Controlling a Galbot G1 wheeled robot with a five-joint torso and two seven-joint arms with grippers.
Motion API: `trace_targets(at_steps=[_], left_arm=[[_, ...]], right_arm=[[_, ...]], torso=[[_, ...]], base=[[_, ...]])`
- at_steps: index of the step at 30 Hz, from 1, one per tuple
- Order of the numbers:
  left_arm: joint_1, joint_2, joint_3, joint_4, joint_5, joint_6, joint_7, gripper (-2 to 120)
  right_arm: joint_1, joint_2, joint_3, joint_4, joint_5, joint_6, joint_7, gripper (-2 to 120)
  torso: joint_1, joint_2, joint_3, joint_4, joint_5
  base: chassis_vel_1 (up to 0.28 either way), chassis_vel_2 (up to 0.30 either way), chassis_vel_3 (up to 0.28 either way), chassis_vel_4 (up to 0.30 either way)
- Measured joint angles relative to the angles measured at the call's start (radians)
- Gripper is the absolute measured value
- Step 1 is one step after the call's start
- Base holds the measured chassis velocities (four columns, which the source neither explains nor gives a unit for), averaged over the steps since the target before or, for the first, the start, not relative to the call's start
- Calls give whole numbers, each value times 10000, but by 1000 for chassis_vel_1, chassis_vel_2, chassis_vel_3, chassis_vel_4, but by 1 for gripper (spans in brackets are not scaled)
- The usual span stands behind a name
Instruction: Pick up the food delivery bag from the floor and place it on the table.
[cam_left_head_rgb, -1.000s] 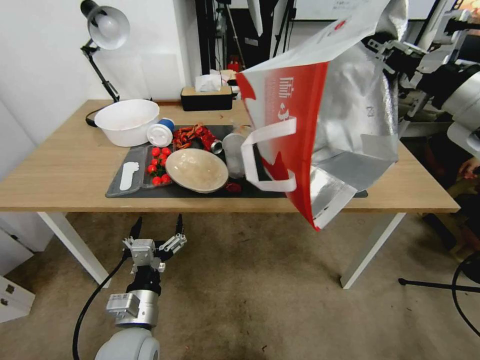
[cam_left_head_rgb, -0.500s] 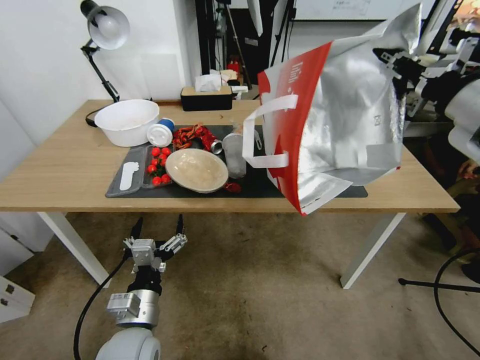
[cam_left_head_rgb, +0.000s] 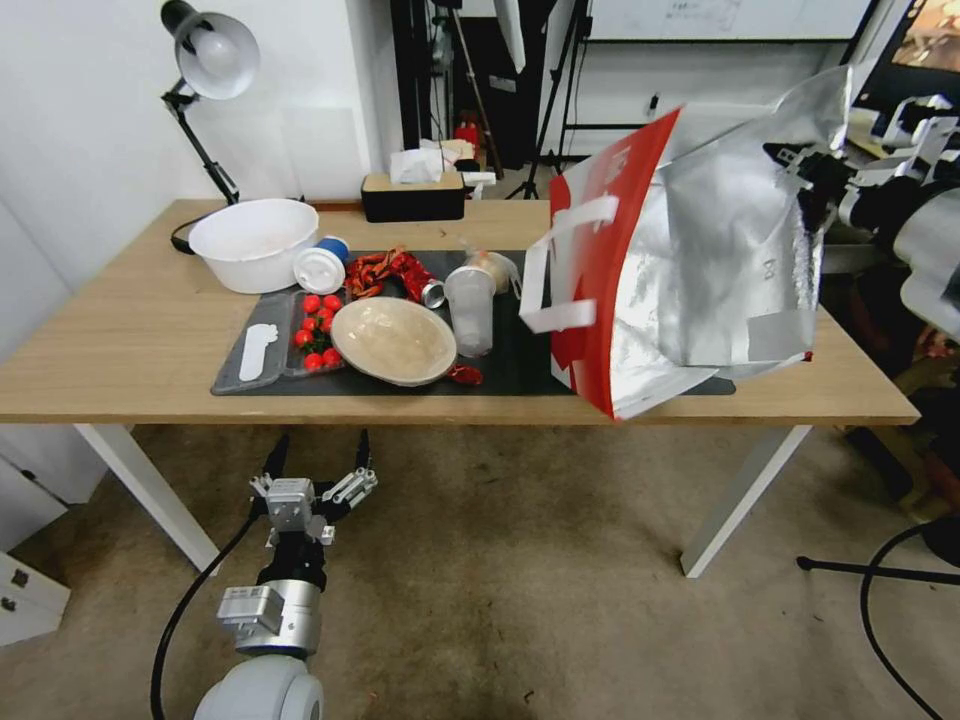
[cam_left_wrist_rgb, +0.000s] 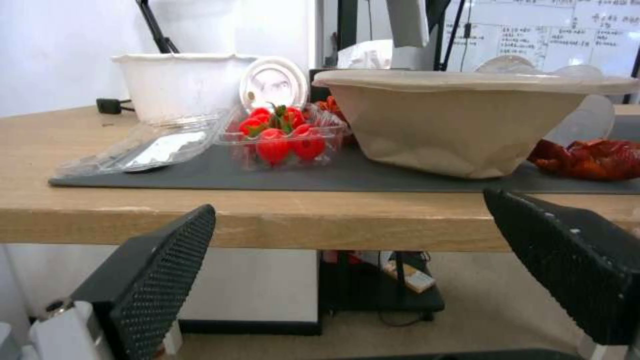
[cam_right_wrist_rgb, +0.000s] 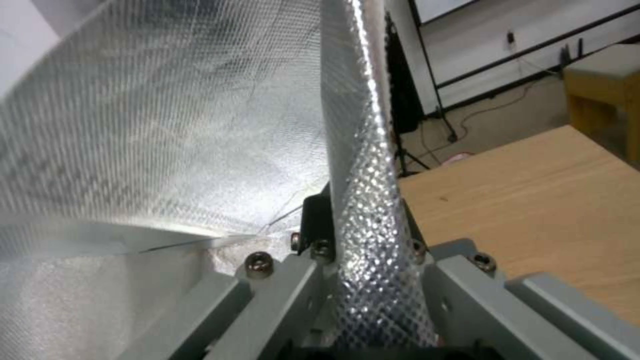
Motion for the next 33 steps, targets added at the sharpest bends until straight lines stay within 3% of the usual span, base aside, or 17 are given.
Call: trace_targets(at_steps=[20, 33], left_arm=[[15, -31, -11, 25, 6, -36, 2, 100], [34, -33, 9, 33, 12, -100, 30, 100]], right_arm=[[486, 272, -616, -878, -764, -34, -215, 0], [507, 128, -557, -903, -1288, 75, -588, 39]], torso=[[0, 0, 0, -1, 0], [-1, 0, 0, 0, 1]], base=[[0, 0, 0, 0], [0, 0, 0, 0]])
